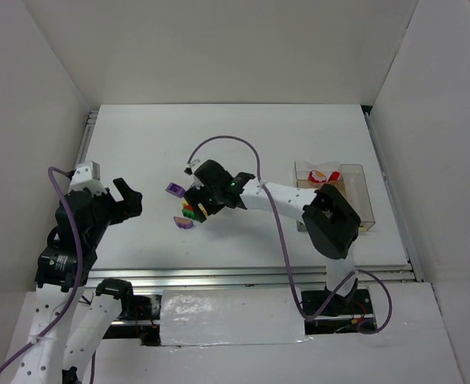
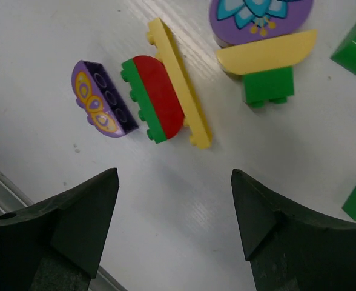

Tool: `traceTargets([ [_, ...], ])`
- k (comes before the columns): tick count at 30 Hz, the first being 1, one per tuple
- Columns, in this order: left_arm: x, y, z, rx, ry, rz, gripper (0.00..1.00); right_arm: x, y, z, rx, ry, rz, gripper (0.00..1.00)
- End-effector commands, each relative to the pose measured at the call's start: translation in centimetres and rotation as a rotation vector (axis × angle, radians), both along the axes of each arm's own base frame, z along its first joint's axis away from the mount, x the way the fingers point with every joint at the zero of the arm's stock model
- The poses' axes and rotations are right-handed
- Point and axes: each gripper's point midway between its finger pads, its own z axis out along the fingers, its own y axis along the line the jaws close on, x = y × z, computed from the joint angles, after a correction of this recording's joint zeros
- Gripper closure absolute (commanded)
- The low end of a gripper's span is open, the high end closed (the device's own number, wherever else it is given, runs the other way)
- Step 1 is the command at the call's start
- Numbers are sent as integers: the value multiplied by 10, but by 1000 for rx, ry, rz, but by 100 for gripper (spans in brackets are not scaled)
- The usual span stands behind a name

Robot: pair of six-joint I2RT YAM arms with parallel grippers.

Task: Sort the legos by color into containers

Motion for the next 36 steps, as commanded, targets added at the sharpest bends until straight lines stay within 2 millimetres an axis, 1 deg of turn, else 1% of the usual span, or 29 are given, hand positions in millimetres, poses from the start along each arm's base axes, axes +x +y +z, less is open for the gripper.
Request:
traceTargets([
  [1, 5, -4, 7, -1, -37, -20, 1, 18, 17, 19, 0, -86, 42, 19],
  [3, 5, -4, 8, -1, -40, -20, 1, 25, 16, 20, -3, -92, -17, 19],
  [8, 4, -6, 8, -2, -42, -32, 1, 51, -15, 21, 1, -107, -215, 18],
  [9, 4, -5, 7, -2, -39, -31, 1, 60, -27, 21, 1, -103, -254, 18],
  [11, 4, -6, 8, -2, -42, -33, 0, 67, -40, 18, -16, -89, -285, 17],
  [12, 4, -6, 8, -2, -42, -33, 0, 76, -50, 17, -31, -89, -311, 17],
  [13, 4, -6, 7, -2, -41, -33, 0, 79, -61, 9, -75, -82, -324, 16],
  [14, 4, -6, 8, -3, -44, -33, 1, 82, -68, 5, -93, -74, -334, 16],
  [15, 3, -6, 8, -3, -45, -33, 0, 91, -80, 2, -104, -66, -359, 16],
  [17, 3, -6, 8, -3, -45, -33, 1, 97, -95, -6, -114, -43, -380, 16],
  [18, 4, -6, 8, -3, -45, -33, 1, 101, -110, -13, -124, -31, -407, 16],
  [19, 4, -6, 8, -2, -45, -35, 0, 103, -115, -15, -124, -25, -414, 16],
  [22, 5, -7, 8, -2, -44, -41, 0, 106, -125, -24, -131, 4, -419, 17],
  [23, 5, -7, 8, -2, -42, -41, 1, 104, -126, -31, -147, 23, -413, 18],
  [25, 5, -7, 7, -2, -39, -43, 1, 104, -128, -36, -160, 33, -412, 20],
  [26, 5, -7, 7, -2, -38, -41, 0, 101, -128, -43, -174, 56, -405, 22],
  [28, 6, -7, 7, -2, -38, -38, 0, 99, -128, -48, -181, 76, -403, 23],
  [29, 5, -6, 7, -2, -38, -35, 1, 94, -128, -54, -188, 100, -395, 23],
  [32, 5, -6, 8, -1, -41, -35, 1, 88, -129, -59, -181, 123, -397, 24],
  [33, 5, -6, 7, -2, -38, -36, 1, 83, -131, -63, -186, 134, -399, 24],
  [34, 5, -6, 7, -1, -36, -36, 1, 83, -130, -58, -169, 125, -407, 24],
  [35, 5, -6, 7, -1, -36, -36, 0, 81, -130, -60, -166, 129, -410, 26],
  [36, 5, -7, 7, -2, -36, -38, 0, 78, -132, -61, -166, 136, -414, 30],
])
